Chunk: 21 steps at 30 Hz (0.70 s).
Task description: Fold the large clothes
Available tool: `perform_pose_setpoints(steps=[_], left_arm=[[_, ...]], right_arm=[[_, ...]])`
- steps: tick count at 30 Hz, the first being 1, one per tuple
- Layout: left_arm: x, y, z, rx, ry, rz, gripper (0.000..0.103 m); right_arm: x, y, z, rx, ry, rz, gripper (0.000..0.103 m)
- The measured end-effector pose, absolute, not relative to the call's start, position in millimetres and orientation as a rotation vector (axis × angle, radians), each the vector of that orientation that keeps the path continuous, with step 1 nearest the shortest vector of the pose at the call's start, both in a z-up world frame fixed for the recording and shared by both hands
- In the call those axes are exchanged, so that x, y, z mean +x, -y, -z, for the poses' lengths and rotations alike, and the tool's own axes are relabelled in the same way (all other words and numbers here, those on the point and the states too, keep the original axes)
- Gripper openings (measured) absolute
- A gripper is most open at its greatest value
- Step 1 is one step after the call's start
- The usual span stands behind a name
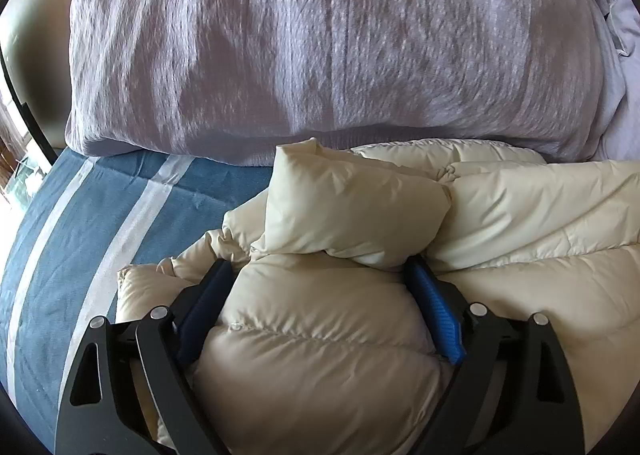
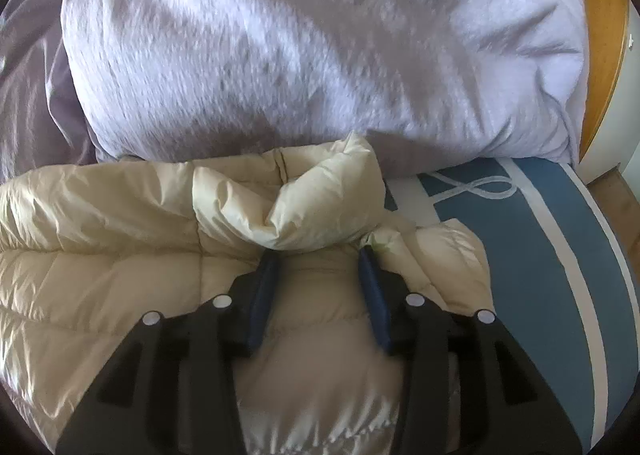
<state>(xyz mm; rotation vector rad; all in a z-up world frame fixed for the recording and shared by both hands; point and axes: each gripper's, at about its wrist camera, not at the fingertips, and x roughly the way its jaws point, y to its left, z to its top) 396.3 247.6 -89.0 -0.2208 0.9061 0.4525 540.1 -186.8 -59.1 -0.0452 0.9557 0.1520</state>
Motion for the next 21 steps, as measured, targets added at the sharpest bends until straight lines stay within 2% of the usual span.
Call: perform_pose_setpoints(steps=[12,15,17,18,21], left_arm=[[392,-247,88,-0.222,-0.905,-0.454,0.090],[387,-249,83,-0.228,-0.905,-0.476,0.090],[372,-248,74,-0.257,-0.895,-0.461,0.090],[365,-248,69,-0.277,-0.889,-0.441,0.090],[336,-250,51,-0.307,-0.871,-0.401,0.090]], right_arm=[[548,194,60,-0.022,-0.960,-0.161,0.045],[547,203,51,0.016,-0.972,-0.167,0.052],[537,217,34,0.085,-0.972,-0.194,0.066],[533,223,28,0.105,-0.964,-0.200,0.070],[515,250,3,0.124,-0.930,-0.190,0.074]])
